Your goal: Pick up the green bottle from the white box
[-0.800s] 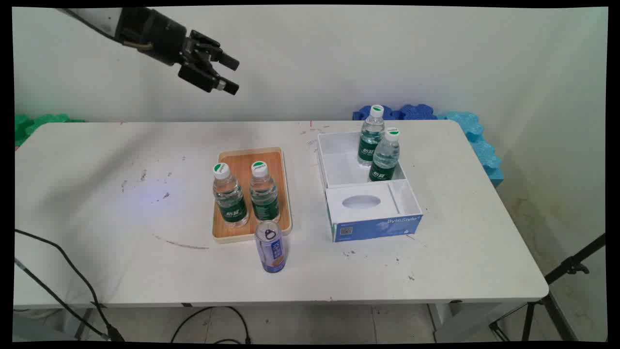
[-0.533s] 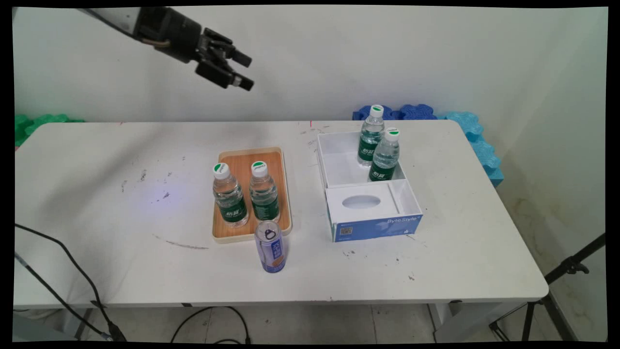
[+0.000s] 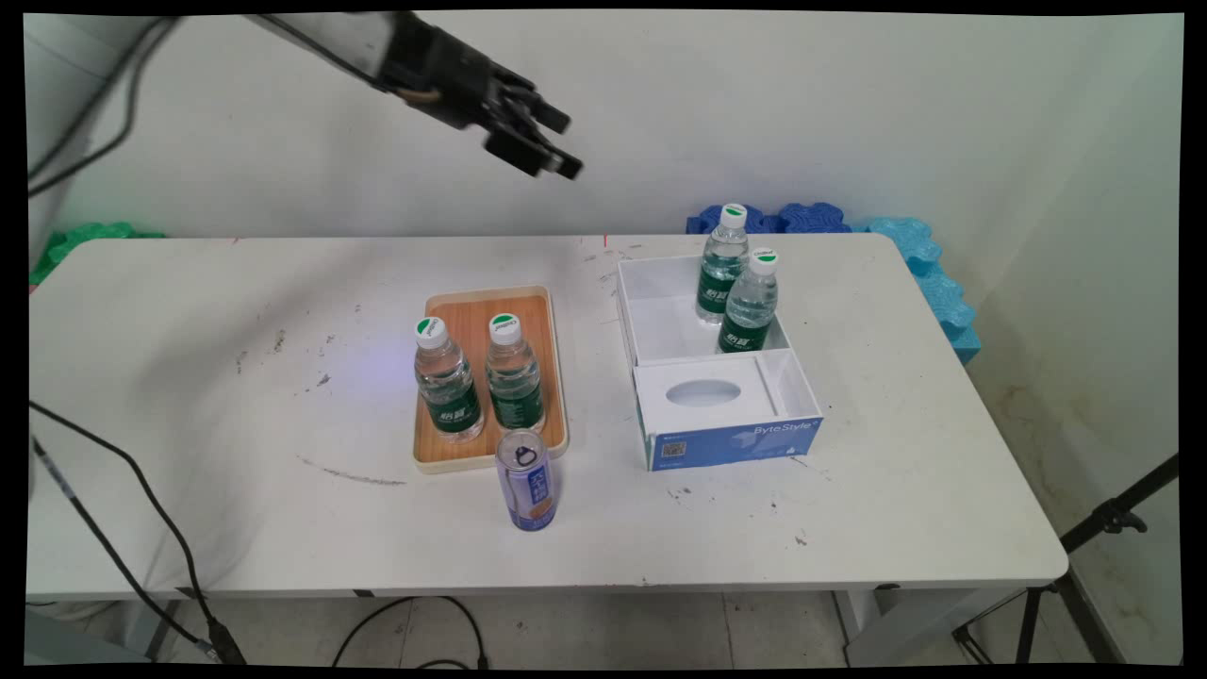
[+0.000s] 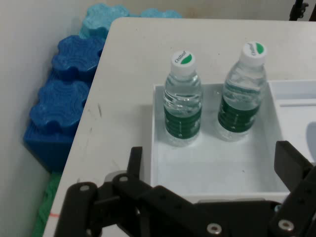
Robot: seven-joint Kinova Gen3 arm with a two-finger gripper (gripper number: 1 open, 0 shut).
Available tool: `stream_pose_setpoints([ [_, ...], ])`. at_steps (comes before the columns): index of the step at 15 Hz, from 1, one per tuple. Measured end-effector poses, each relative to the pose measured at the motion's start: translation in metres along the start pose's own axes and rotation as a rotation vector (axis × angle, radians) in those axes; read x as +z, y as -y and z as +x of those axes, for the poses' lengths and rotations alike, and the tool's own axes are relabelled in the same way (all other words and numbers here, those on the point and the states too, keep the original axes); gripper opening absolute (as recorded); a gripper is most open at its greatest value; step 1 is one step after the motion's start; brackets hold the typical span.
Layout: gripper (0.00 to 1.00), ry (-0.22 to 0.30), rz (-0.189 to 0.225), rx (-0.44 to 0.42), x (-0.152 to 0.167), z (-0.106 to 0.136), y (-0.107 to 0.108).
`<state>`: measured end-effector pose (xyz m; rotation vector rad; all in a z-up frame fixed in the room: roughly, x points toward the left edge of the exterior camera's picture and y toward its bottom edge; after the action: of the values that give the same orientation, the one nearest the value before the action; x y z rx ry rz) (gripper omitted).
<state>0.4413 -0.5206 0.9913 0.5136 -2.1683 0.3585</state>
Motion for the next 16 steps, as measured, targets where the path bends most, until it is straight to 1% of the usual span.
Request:
stream_pose_setpoints([
  [5,1.0,0.017,-0.032,0.027,0.072,-0.002,0.018],
  [10,1.0,0.025,-0.063,-0.012,0.136,-0.01,0.031],
  [16,1.0,0.03,-0.118,-0.038,0.192,-0.017,0.035],
])
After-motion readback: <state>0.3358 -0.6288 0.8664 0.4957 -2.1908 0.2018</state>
